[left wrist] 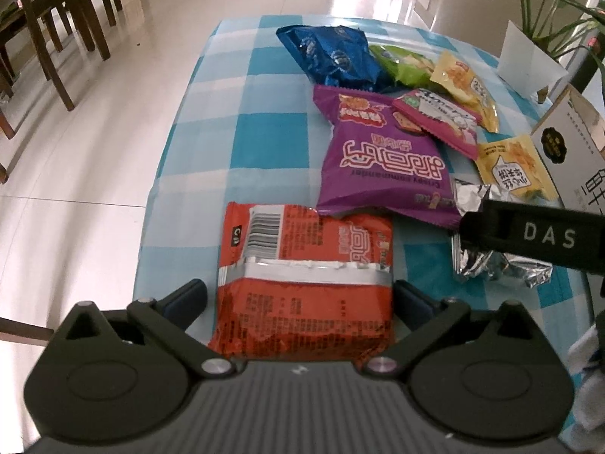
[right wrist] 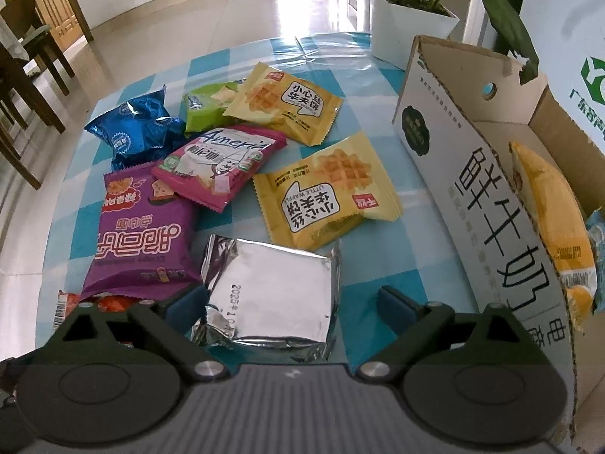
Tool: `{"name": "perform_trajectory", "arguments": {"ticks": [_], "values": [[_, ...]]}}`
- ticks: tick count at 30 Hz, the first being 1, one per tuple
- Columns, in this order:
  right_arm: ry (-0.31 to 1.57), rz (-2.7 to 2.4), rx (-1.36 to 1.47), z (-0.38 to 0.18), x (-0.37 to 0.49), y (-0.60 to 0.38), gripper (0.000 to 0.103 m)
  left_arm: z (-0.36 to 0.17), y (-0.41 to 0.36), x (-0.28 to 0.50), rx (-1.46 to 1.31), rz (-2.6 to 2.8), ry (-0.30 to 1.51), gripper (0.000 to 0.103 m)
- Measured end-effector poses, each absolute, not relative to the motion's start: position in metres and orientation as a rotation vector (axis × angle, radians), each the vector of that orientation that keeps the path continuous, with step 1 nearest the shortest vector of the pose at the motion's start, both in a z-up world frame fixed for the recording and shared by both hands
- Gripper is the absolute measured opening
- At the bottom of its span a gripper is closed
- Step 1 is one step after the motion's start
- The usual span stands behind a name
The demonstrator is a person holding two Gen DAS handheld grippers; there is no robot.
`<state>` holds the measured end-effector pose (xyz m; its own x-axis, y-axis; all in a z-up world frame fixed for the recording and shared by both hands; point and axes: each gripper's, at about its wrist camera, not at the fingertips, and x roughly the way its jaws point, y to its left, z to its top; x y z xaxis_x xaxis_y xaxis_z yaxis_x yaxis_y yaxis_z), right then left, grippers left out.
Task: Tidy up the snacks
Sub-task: 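Lift the red-orange bag with the left gripper while the right grasps the silver foil bag, then carry the red-orange bag and silver foil bag over the cardboard box with both grippers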
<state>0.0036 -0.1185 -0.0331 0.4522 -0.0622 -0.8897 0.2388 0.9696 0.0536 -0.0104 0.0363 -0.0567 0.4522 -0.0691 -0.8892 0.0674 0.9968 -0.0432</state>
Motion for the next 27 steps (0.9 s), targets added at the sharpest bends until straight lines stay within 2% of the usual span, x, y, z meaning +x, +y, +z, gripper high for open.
{"name": "perform_trajectory", "arguments": {"ticks": [2, 5, 6, 7, 9, 11, 12, 27], "values": [[1.084, -0.183, 0.180, -0.033, 0.004, -0.118, 0.097, -0.056, 0.036, -0.010, 0.002, -0.091, 1.104, 0.103], [1.065, -0.155, 0.165, -0.029, 0.002, -0.115, 0.080, -0.055, 0.036, -0.011, -0.001, -0.097, 1.117, 0.100], [1.061, -0.134, 0.171, -0.027, 0.002, -0.114, 0.074, -0.054, 0.036, -0.013, -0.004, -0.099, 1.115, 0.095], [1.059, -0.135, 0.167, -0.026, 0.002, -0.113, 0.073, -0.053, 0.035, -0.014, 0.001, -0.107, 1.109, 0.092], [1.058, -0.125, 0.164, -0.025, 0.000, -0.114, 0.072, -0.048, 0.033, -0.017, 0.015, -0.130, 1.092, 0.077], [1.055, -0.116, 0.171, -0.023, -0.001, -0.115, 0.070, -0.045, 0.036, -0.017, -0.012, -0.144, 1.089, 0.073], [1.051, -0.110, 0.171, -0.020, -0.002, -0.116, 0.065, -0.044, 0.039, -0.017, -0.040, -0.152, 1.091, 0.073], [0.962, -0.078, 0.260, 0.024, -0.026, -0.134, 0.065, -0.011, 0.043, -0.037, -0.159, -0.210, 1.042, 0.072]]}}
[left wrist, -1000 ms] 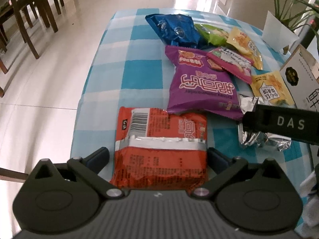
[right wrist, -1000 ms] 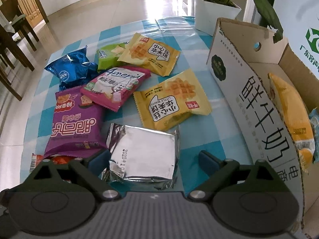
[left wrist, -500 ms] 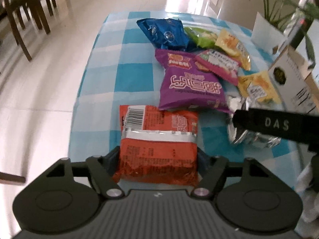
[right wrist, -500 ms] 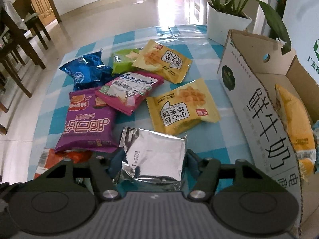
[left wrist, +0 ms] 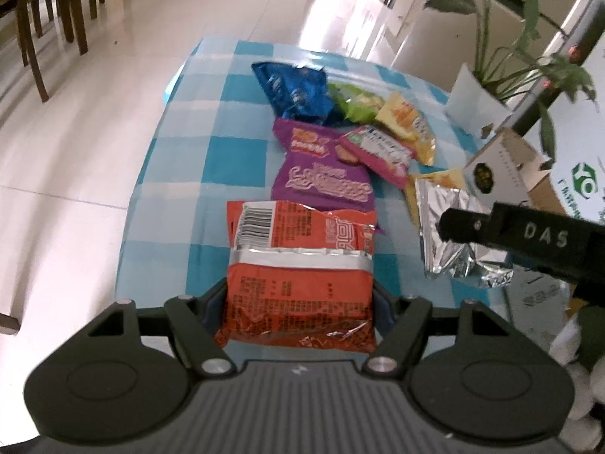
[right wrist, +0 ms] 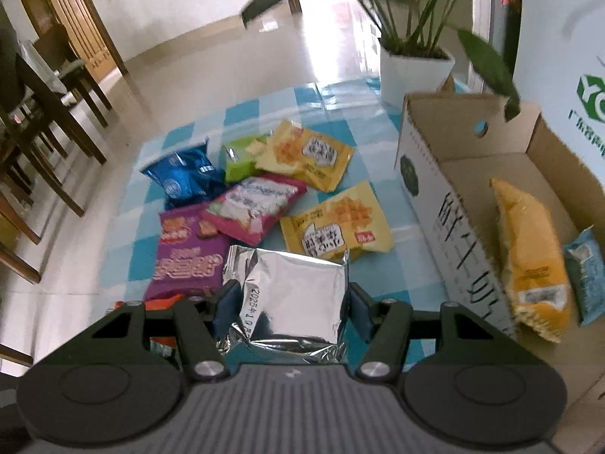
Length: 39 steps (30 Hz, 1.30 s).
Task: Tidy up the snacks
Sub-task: 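Carry the red-orange bag and silver foil bag over the cardboard box with both grippers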
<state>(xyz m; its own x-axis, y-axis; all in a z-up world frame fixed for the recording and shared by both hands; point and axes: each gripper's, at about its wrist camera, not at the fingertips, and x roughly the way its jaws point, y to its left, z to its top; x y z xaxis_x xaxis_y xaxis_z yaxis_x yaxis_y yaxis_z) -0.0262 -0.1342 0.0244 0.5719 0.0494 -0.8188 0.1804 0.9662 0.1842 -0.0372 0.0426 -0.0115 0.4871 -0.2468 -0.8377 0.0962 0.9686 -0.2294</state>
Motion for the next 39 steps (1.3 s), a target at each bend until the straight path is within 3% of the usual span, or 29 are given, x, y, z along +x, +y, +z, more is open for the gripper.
{"name": "perform_trajectory", "arguments": {"ticks": [13, 39], "values": [[0.761, -0.124, 0.279, 0.093, -0.077, -0.169, 0.065, 0.036, 0.020, -0.045, -0.131, -0.313, 0.830, 0.073], [0.636, -0.502, 0.274, 0.116, -0.115, -0.285, 0.066, 0.043, -0.144, -0.049, -0.148, -0.536, 0.864, 0.073]]}}
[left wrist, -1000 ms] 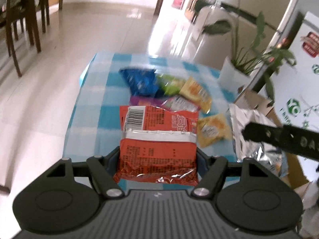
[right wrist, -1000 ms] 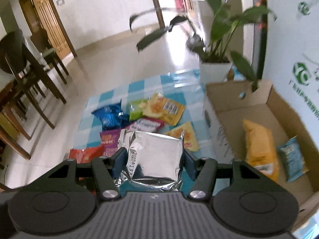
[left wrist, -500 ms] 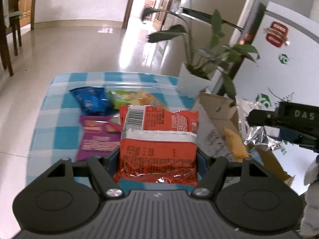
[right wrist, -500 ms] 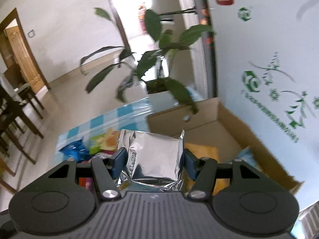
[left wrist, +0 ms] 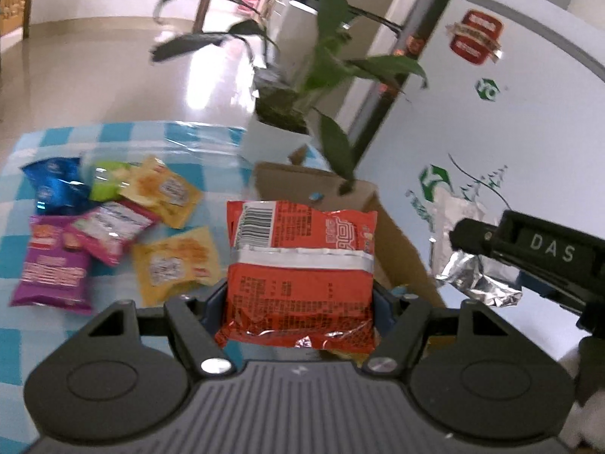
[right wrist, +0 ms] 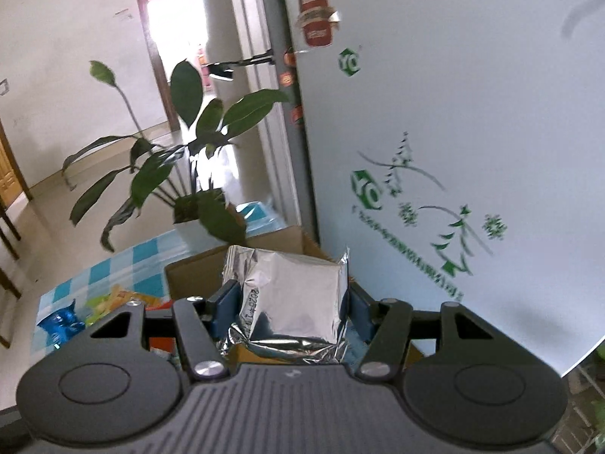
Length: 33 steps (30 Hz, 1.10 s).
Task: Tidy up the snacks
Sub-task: 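Carry the red-orange bag and silver foil bag over the cardboard box with both grippers, then open both grippers to drop the red-orange and silver bags into the box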
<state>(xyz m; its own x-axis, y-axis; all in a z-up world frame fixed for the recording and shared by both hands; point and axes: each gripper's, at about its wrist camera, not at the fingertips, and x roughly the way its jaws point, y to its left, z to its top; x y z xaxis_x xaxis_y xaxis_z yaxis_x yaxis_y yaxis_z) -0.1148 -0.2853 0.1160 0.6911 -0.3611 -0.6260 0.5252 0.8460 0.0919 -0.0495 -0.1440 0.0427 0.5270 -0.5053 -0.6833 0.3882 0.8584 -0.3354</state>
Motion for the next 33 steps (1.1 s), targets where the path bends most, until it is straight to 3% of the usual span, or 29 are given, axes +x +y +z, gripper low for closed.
{"name": "perform_trajectory", "arguments": {"ticks": [12, 18, 33], "values": [[0.641, -0.525, 0.291, 0.118, -0.115, -0.292, 0.068, 0.038, -0.188, -0.055, -0.106, -0.576, 0.910, 0.076], [0.613, -0.543, 0.297, 0.121, -0.117, -0.291, 0.084, 0.044, -0.187, -0.058, -0.068, -0.563, 0.895, 0.084], [0.606, -0.483, 0.331, 0.123, -0.110, -0.281, 0.085, 0.071, -0.164, -0.058, -0.025, -0.536, 0.834, 0.086]]}}
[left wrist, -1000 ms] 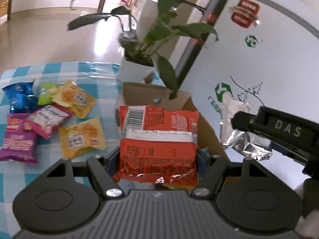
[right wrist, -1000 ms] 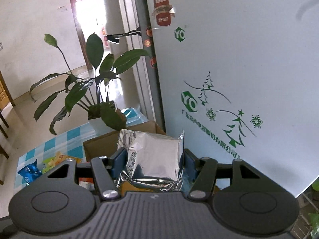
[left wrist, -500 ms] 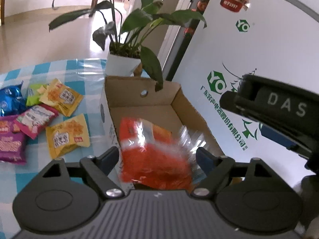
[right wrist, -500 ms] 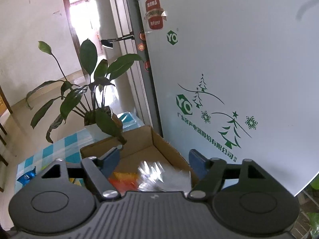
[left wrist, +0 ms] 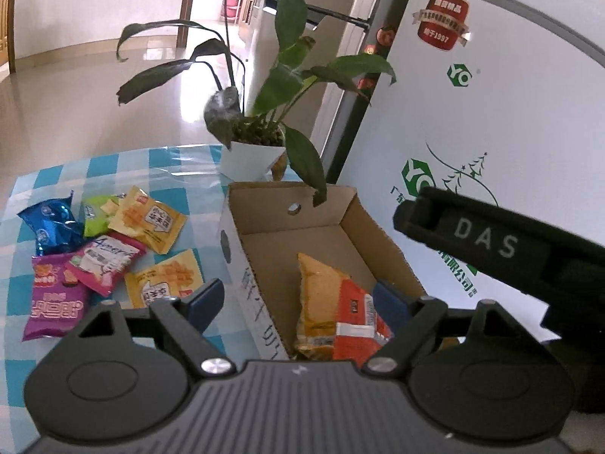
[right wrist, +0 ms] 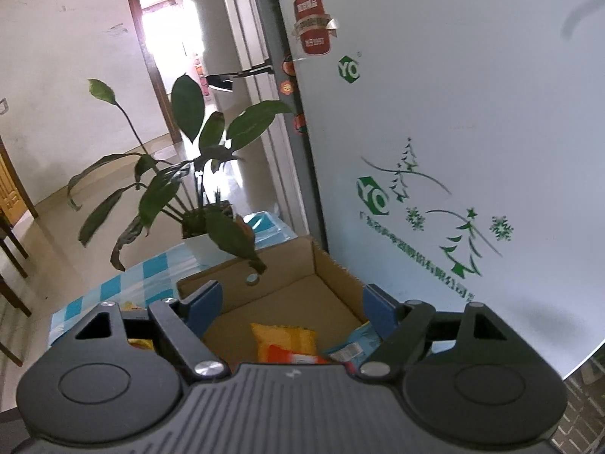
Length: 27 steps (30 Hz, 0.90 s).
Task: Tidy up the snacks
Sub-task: 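Open both grippers to drop the red-orange and silver bags into the box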
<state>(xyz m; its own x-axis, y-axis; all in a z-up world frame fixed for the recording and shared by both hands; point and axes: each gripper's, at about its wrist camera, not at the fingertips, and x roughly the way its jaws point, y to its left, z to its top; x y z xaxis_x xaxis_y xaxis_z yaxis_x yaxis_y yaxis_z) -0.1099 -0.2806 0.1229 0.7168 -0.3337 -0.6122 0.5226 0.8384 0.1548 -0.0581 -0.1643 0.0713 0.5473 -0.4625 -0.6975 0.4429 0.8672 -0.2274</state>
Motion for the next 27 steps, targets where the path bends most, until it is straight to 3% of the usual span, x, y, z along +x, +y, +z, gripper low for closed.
{"name": "perform_trajectory", "arguments": {"ticks": [27], "values": [[0.734, -0.167, 0.357, 0.100, -0.051, -0.179, 0.085, 0.079, -0.020, -0.033, -0.017, -0.304, 0.827, 0.086]]}}
